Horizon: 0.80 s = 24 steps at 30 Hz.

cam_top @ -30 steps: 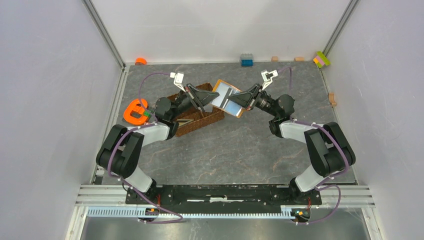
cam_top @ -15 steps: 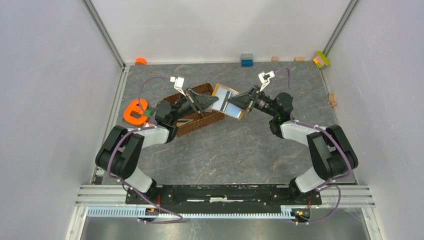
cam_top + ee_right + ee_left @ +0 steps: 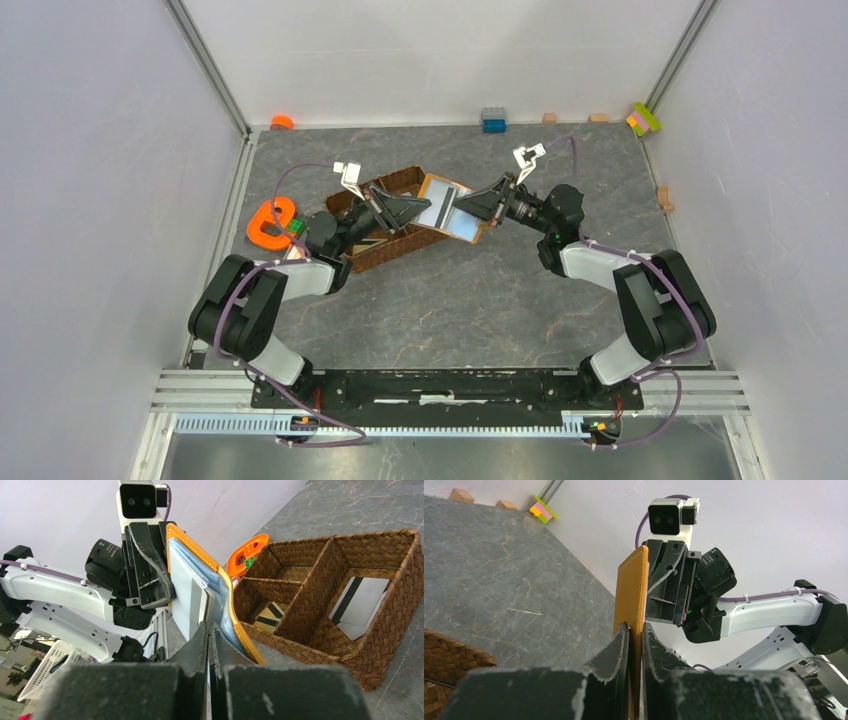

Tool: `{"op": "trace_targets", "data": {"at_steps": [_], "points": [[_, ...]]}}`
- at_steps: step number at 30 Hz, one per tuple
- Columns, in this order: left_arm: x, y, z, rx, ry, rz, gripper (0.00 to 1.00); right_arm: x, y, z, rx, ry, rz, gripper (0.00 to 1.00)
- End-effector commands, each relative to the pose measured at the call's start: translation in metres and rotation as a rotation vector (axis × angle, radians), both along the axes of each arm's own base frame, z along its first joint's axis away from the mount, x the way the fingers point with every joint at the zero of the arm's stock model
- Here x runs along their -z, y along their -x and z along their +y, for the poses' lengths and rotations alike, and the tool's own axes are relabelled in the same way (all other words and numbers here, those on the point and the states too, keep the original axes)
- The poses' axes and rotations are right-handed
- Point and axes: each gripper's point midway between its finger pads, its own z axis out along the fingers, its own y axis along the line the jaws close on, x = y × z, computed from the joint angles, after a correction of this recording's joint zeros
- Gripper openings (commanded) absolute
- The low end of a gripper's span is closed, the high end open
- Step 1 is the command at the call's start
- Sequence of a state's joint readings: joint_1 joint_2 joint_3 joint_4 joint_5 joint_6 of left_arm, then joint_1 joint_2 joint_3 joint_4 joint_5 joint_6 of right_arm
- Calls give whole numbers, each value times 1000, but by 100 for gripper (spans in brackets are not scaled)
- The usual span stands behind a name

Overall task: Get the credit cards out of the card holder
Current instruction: Remove the credit card from the card holder.

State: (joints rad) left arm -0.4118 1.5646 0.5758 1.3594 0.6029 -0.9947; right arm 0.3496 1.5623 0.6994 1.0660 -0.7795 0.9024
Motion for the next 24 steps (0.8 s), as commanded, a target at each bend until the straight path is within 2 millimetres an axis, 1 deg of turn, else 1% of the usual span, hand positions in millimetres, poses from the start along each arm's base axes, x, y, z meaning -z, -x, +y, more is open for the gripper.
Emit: {"op": "trace_targets", "data": {"at_steps": [1, 2, 3, 4, 6, 9, 12, 15, 17, 21, 23, 24], "points": [[-45, 21, 10, 14, 95, -139, 2, -21, -11, -2, 42, -5, -75, 0], [-45, 21, 10, 17, 95, -141, 2, -22, -10, -2, 35, -5, -78, 0], [-45, 21, 9, 21, 95, -138, 2, -22, -8, -1, 23, -8, -80, 5], [-45, 21, 9, 25, 96, -138, 2, -26, -6, 0, 12, -19, -87, 16], [-46, 22, 9, 31, 109, -139, 2, -29, -1, 0, -5, -37, -97, 29], [-46, 21, 10, 20, 119, -141, 2, -33, 6, 2, -22, -36, -114, 37], [-42, 16, 12, -9, 116, -137, 2, -35, 11, 4, -20, -7, -136, 45], [-32, 3, 10, -42, 101, -80, 2, -30, 8, 3, 36, 63, -159, 63], [-23, -7, 9, -67, 79, -35, 2, -27, 3, -4, 104, 109, -163, 72], [-9, -22, 9, -116, 40, 10, 2, -20, -7, -25, 255, 207, -185, 83], [-3, -26, 8, -137, 11, 24, 2, -22, -12, -40, 345, 249, -203, 87], [2, -29, 8, -150, -14, 37, 2, -21, -13, -46, 380, 268, -209, 91]]}}
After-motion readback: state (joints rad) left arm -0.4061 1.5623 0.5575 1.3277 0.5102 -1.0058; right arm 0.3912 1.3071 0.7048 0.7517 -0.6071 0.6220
